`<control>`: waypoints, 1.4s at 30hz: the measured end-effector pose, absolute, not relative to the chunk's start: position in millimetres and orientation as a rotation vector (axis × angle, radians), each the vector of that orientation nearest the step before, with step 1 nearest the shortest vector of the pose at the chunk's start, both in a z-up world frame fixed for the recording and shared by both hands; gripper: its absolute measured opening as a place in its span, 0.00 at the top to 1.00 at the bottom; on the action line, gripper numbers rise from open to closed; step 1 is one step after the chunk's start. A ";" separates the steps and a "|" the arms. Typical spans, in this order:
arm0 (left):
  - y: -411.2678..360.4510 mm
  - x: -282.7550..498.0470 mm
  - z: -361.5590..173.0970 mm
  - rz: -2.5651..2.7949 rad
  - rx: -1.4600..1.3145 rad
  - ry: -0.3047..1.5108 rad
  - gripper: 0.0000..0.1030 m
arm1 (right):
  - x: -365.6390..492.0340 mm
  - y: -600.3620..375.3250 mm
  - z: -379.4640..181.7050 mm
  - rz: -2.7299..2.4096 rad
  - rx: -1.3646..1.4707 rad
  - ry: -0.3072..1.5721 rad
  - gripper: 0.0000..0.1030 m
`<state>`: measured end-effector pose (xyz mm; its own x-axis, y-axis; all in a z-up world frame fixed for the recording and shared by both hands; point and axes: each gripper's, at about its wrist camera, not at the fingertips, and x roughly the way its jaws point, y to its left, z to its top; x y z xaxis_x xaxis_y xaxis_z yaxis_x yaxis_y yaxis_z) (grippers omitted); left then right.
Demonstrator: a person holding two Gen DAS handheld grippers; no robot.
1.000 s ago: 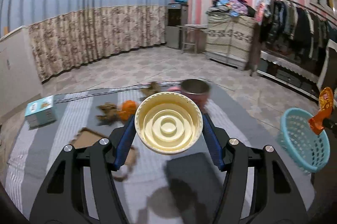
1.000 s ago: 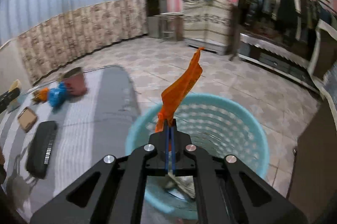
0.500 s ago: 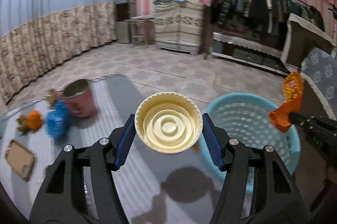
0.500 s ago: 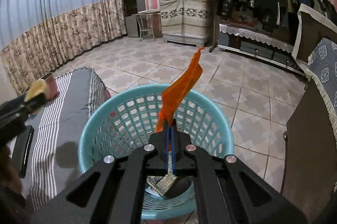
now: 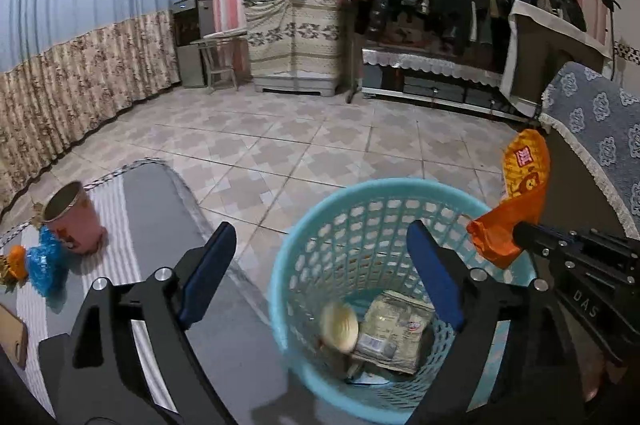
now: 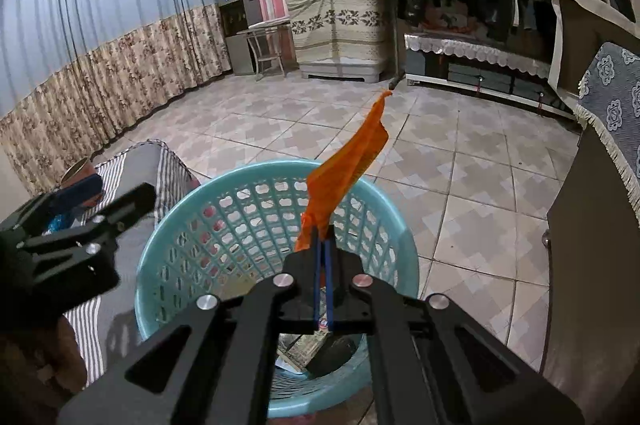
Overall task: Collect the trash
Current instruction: 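Carry both to the blue basket, left tool drops the lid while right tool drops the bag, then grasp the brown crumpled cloth with the left tool while the right tool grasps the blue plastic bag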
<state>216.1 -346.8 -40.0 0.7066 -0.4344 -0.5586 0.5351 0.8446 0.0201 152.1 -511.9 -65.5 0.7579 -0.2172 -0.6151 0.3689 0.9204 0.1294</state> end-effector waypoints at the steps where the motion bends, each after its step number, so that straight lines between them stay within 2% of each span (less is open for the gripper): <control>1: -342.2 217.0 -38.1 -0.531 0.183 0.569 0.17 | 153.9 -511.2 -66.3 -0.318 0.246 0.640 0.98; 6: -303.5 219.8 -30.8 -0.442 0.158 0.547 0.10 | 164.9 -498.1 -71.6 -0.281 0.223 0.668 0.98; 15: -228.2 219.5 -16.2 -0.330 0.120 0.529 0.08 | 181.8 -474.7 -87.7 -0.256 0.183 0.737 0.96; 16: -218.3 218.2 -15.5 -0.312 0.120 0.525 0.08 | 183.0 -473.7 -88.8 -0.266 0.176 0.747 0.93; 18: -203.7 217.6 -14.6 -0.281 0.112 0.521 0.07 | 185.3 -473.9 -91.6 -0.269 0.175 0.758 0.71; 19: -194.3 216.9 -13.4 -0.268 0.107 0.520 0.07 | 184.9 -474.0 -92.7 -0.272 0.182 0.753 0.50; 20: -185.4 215.9 -14.0 -0.255 0.104 0.519 0.06 | 183.8 -473.8 -92.8 -0.269 0.193 0.740 0.45; 21: -178.7 216.0 -13.5 -0.243 0.103 0.519 0.06 | 183.9 -473.2 -93.3 -0.267 0.197 0.739 0.44; 23: -163.3 215.8 -12.7 -0.217 0.103 0.516 0.06 | 183.9 -470.0 -94.0 -0.281 0.188 0.741 0.31; 26: -136.9 217.6 -12.6 -0.175 0.094 0.522 0.06 | 180.3 -461.4 -90.4 -0.315 0.140 0.711 0.20; 31: -90.3 219.2 -15.7 -0.108 0.077 0.530 0.06 | 172.5 -452.6 -80.0 -0.345 0.089 0.663 0.14; 42: -2.0 226.3 -17.2 0.005 0.031 0.532 0.06 | 170.4 -399.2 -54.0 -0.237 0.124 0.579 0.14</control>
<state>226.3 -2.0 -17.2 0.8618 0.0130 -0.5071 0.0031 0.9995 0.0309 170.4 -399.2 -54.0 0.8107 -0.1864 -0.5550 0.2557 0.9655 0.0492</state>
